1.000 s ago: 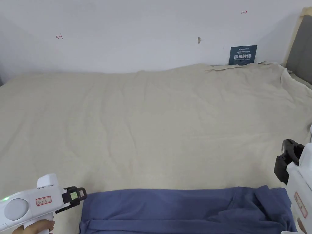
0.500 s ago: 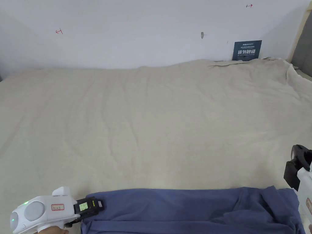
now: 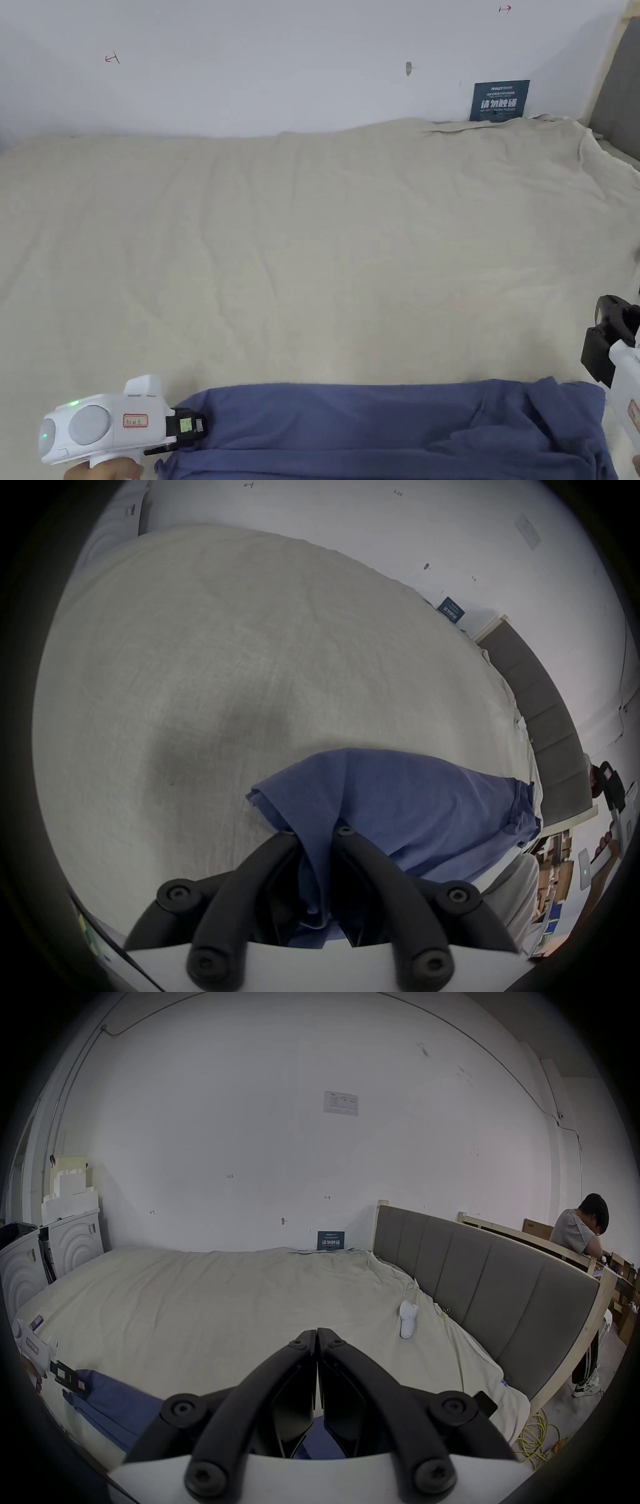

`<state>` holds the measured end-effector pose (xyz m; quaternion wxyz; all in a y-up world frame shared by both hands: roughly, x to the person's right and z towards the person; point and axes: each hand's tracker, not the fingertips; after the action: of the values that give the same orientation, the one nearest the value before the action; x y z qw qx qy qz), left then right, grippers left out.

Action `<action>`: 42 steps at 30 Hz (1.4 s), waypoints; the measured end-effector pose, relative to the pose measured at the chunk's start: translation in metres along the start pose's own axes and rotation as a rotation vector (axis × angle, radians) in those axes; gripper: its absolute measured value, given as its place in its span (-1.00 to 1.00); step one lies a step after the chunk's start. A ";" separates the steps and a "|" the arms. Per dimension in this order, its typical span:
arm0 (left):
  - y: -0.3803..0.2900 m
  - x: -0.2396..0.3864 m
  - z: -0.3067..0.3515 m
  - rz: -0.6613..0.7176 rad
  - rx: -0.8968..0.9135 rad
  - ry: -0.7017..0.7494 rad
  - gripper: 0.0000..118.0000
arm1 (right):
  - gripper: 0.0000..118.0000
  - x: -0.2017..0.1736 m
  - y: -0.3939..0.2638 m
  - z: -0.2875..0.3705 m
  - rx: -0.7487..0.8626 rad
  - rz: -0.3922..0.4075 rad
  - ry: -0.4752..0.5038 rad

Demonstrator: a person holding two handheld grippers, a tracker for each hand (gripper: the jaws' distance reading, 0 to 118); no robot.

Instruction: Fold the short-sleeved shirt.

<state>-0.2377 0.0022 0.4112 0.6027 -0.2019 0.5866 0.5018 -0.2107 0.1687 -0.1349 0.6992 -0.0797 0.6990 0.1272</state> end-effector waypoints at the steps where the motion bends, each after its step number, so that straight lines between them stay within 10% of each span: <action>1: 0.002 -0.001 0.003 -0.006 0.003 0.001 -0.87 | -0.98 0.000 0.000 0.000 0.000 -0.002 0.001; 22: 0.040 -0.022 0.078 -0.028 -0.011 0.152 -0.93 | -0.98 0.007 0.005 0.007 0.008 -0.026 0.017; 42: 0.024 0.196 -0.022 -0.206 -0.217 -0.097 -0.93 | -0.98 0.028 -0.001 0.020 0.006 -0.046 0.012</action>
<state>-0.3063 0.0663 0.2362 0.6533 -0.3006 0.4754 0.5068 -0.1915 0.1752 -0.1623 0.6980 -0.0944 0.7015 0.1088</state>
